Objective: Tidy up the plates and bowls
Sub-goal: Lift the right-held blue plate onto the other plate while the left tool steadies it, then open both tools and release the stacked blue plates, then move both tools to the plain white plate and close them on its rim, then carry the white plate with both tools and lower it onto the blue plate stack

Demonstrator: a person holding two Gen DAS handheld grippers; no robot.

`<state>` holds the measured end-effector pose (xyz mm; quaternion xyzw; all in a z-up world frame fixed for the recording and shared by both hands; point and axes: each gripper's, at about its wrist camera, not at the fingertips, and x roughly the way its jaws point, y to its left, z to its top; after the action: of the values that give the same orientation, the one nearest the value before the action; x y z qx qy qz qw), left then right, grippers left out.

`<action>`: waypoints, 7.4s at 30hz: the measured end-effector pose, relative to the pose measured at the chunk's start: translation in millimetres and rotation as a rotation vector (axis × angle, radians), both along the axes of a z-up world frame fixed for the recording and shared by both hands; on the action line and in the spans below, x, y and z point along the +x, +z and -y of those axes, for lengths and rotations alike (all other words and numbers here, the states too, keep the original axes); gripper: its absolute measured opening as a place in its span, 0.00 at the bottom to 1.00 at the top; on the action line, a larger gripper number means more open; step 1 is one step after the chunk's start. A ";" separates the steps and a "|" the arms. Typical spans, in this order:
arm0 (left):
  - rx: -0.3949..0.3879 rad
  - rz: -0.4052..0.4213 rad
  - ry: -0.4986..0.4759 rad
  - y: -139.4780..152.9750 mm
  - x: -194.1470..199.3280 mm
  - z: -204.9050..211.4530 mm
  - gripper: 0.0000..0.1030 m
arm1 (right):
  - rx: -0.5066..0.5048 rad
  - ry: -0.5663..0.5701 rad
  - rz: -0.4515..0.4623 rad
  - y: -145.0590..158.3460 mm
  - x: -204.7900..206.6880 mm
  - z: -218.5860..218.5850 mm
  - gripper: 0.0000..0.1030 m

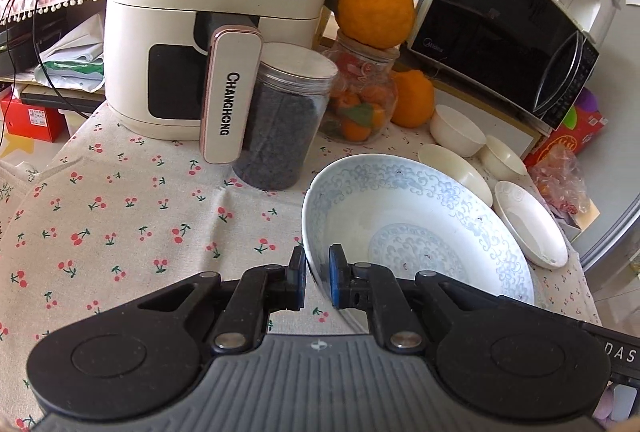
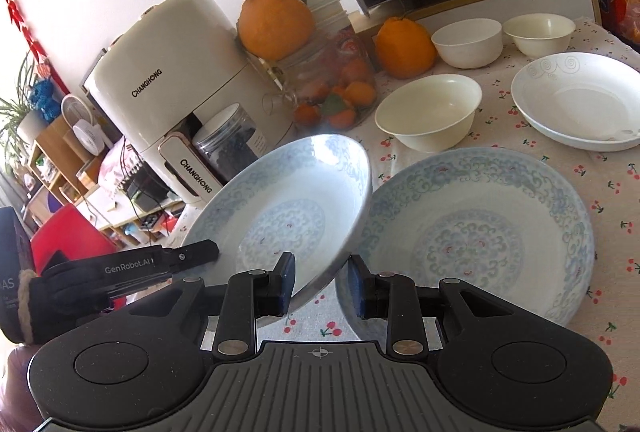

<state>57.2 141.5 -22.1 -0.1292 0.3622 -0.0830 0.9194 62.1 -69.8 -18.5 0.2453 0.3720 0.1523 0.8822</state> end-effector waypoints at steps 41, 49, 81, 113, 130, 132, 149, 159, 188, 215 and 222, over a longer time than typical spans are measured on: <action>0.173 -0.052 -0.175 -19.0 5.5 106.7 0.13 | -0.145 -0.105 -0.122 -16.0 -12.4 73.9 0.27; 0.216 -0.052 -0.168 -18.9 4.4 113.5 0.14 | -0.199 -0.090 -0.131 -10.4 -11.5 68.1 0.28; 0.284 -0.080 -0.148 -15.5 2.7 124.4 0.24 | -0.326 -0.067 -0.156 -0.5 -9.9 66.5 0.50; 0.322 -0.035 -0.221 20.8 25.2 170.5 0.99 | -0.253 -0.302 -0.102 39.7 11.0 151.2 0.94; 0.052 -0.023 -0.280 15.0 93.4 216.0 0.87 | -0.045 -0.499 -0.103 -3.5 43.0 236.0 0.94; 0.039 -0.050 -0.288 7.5 101.0 223.2 0.77 | -0.010 -0.518 -0.108 -12.6 46.4 243.6 0.94; 0.028 -0.129 -0.249 -23.4 133.8 241.1 0.35 | 0.128 -0.520 -0.118 -56.2 81.2 248.5 0.87; 0.038 -0.144 -0.235 -33.8 142.3 247.7 0.23 | 0.148 -0.554 -0.163 -74.1 87.3 257.2 0.43; 0.032 -0.122 -0.215 -22.4 132.2 235.1 0.10 | 0.124 -0.508 -0.132 -44.5 81.4 251.5 0.15; 0.030 -0.081 -0.201 21.4 87.6 194.5 0.10 | 0.111 -0.420 -0.120 9.2 51.4 215.3 0.15; 0.033 -0.092 -0.203 27.0 76.1 181.9 0.10 | 0.106 -0.381 -0.139 17.2 43.2 205.2 0.15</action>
<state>133.3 -40.3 4.9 -0.0804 0.4167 -0.1638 0.8906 105.3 -275.0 -1.3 0.3673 0.3703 -0.0152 0.8531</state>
